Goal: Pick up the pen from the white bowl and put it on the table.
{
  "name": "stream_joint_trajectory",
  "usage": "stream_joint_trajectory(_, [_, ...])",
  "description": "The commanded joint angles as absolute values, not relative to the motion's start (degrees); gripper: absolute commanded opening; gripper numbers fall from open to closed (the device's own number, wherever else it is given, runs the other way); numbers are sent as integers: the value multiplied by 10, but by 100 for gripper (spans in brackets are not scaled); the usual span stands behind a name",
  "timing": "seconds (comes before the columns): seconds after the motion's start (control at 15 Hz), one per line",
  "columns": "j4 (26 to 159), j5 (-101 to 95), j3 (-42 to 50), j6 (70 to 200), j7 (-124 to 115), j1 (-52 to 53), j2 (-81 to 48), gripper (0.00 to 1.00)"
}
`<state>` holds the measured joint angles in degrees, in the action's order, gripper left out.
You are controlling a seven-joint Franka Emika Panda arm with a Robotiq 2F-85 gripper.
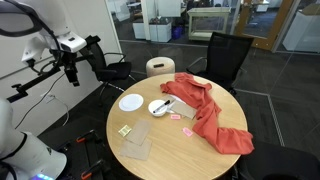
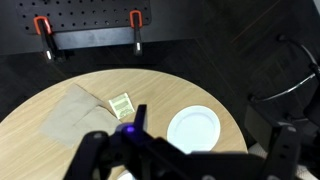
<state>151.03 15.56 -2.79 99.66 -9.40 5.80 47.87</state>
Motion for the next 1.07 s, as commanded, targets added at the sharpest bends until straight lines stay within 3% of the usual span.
stream_joint_trajectory(0.0, [1498,149,-36,1025,-91,31,446,100])
stream_joint_trajectory(0.4, [1487,127,-31,1146,-85,5,372,100])
stream_joint_trajectory(1.0, [1451,49,-22,1366,-93,-27,163,100])
